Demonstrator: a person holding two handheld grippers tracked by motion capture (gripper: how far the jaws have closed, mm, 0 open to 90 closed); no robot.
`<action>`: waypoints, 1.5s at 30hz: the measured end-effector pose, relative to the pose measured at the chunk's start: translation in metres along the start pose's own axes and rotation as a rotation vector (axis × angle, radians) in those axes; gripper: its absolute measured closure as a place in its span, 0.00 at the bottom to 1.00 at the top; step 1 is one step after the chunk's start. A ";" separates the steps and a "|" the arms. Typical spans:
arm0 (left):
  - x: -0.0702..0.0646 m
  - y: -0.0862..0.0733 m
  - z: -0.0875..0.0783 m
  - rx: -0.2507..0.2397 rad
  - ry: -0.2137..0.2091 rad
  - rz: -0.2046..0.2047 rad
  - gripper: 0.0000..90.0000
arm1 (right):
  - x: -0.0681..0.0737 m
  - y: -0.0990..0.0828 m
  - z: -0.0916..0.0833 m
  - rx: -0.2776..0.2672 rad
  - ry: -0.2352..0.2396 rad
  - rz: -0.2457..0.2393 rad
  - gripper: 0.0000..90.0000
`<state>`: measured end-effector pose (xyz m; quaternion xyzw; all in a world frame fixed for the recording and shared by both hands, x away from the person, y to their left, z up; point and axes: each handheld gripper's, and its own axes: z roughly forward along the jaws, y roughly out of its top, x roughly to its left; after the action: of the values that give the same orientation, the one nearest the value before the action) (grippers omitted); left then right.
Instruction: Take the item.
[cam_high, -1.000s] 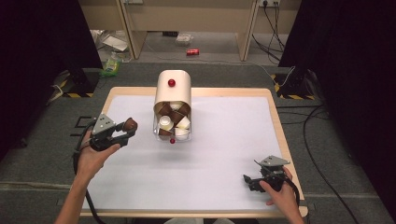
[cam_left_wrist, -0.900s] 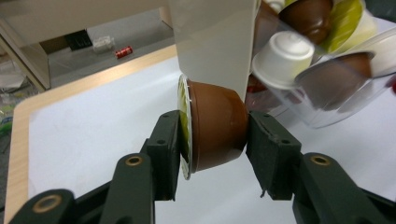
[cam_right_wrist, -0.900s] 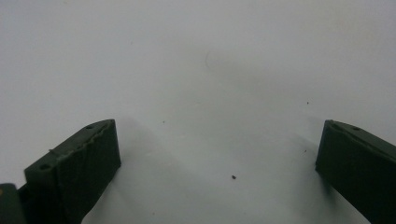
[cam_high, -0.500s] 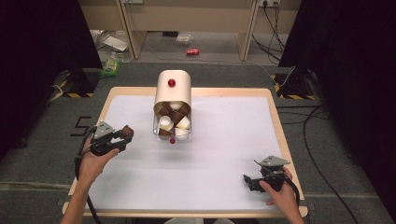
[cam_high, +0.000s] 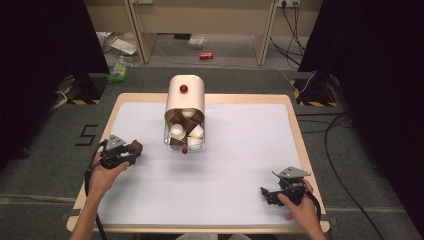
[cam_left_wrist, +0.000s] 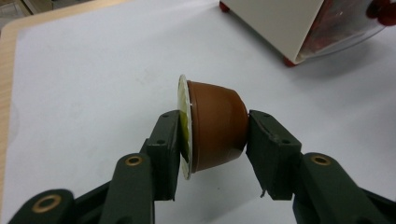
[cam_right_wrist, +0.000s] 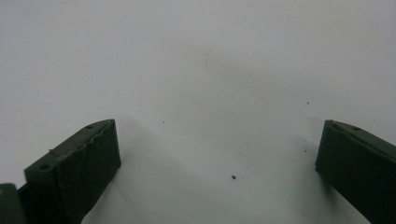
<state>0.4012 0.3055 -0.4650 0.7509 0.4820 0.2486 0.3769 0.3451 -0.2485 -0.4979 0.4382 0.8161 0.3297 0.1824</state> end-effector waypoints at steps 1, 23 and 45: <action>0.001 -0.002 0.002 0.007 0.000 -0.002 0.61 | 0.000 0.000 0.000 0.001 0.000 0.000 0.00; 0.006 -0.013 0.018 0.051 0.008 -0.004 0.60 | 0.000 0.000 0.000 0.001 0.001 0.000 0.00; -0.004 -0.012 0.010 0.054 -0.056 -0.002 0.22 | 0.000 0.000 0.000 0.000 0.000 0.000 0.00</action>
<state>0.4003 0.3015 -0.4800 0.7671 0.4786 0.2141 0.3697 0.3451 -0.2485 -0.4979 0.4381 0.8161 0.3298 0.1823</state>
